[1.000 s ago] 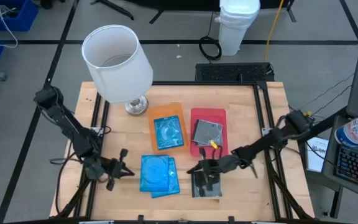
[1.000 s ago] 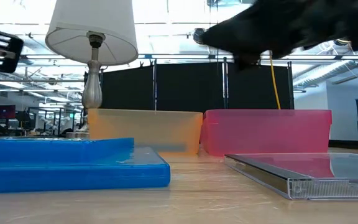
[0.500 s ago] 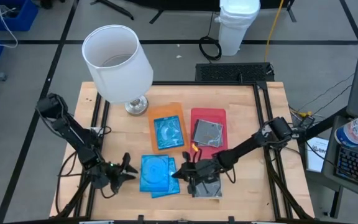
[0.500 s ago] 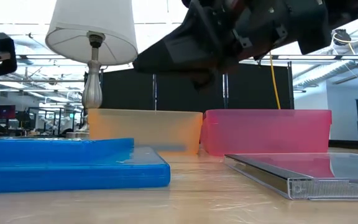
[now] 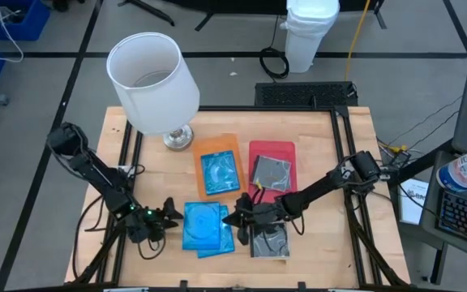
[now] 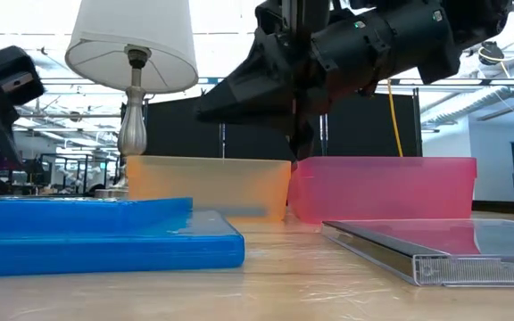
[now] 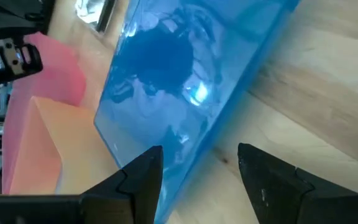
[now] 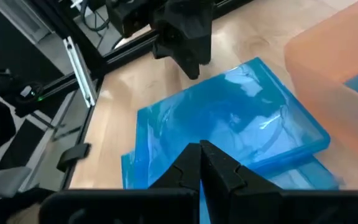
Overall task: Pick & place jewel cases by type
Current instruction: Put the blue CD case into the orange bin
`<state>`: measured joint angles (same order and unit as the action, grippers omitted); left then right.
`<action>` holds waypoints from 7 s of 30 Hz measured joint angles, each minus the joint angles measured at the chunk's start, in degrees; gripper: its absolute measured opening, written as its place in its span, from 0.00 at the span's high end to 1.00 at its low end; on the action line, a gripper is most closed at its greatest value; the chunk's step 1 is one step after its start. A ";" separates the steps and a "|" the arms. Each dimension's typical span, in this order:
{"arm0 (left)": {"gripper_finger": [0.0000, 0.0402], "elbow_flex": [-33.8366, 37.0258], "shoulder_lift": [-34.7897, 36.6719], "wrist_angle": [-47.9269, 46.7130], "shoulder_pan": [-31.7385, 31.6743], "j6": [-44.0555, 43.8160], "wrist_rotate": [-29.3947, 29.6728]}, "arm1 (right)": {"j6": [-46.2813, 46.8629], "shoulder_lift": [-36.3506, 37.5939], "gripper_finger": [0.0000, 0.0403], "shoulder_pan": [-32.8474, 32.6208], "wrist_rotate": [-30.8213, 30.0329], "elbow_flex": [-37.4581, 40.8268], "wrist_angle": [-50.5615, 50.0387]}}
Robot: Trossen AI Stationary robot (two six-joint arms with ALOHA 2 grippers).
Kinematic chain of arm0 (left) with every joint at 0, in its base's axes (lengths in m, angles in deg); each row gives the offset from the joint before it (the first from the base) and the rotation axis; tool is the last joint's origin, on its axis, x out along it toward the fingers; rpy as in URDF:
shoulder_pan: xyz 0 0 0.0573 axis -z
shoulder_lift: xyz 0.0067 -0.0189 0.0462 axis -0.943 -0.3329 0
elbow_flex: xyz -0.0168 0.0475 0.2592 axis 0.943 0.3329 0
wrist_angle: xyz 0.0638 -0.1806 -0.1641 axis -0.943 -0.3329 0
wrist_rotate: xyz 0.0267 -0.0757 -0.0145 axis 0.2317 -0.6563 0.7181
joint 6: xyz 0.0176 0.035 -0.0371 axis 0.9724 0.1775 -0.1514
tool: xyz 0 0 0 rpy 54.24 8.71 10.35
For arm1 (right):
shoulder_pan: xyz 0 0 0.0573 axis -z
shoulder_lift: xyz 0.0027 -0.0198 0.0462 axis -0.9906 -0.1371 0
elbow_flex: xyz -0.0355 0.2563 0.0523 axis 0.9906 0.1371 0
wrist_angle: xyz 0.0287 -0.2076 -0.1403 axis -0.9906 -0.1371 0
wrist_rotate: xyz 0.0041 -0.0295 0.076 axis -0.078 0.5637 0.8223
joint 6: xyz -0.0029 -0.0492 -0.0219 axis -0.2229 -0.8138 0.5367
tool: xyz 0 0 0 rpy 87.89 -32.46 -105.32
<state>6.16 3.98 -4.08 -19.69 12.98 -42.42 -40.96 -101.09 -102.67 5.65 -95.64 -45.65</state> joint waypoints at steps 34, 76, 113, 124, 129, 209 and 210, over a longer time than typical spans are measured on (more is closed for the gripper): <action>0.47 -7.15 -2.49 -1.70 -6.92 -84.02 -22.78 | -24.41 -0.81 1.00 -0.55 -1.37 0.04 -10.11; 0.47 -6.41 -2.65 -6.02 -9.65 -111.94 -13.53 | -33.62 -5.40 1.00 -0.52 -1.03 0.04 -3.93; 0.47 -6.41 -2.65 -5.95 -9.65 -110.95 -13.45 | -21.38 -7.85 1.00 -1.70 -9.55 -10.58 -20.73; 0.47 -6.39 -2.69 -6.39 -9.59 -111.10 -13.80 | -21.11 -13.63 1.00 -0.72 -5.67 -16.90 -21.37; 0.47 -6.38 -2.69 -6.10 -9.59 -111.10 -13.80 | -21.66 -13.40 1.00 -0.44 -3.94 -16.83 -20.56; 0.47 -11.28 -2.47 -22.58 -10.17 -112.94 -20.09 | -22.75 -14.03 1.00 1.42 1.69 -16.85 -18.22; 0.47 -11.28 -2.87 -22.54 -10.52 -112.51 -19.95 | -22.82 -14.03 1.00 1.40 1.74 -16.85 -18.41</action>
<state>-5.12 1.12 -26.63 -30.21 -99.53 -62.37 -63.78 -115.12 -101.27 7.38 -112.49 -64.05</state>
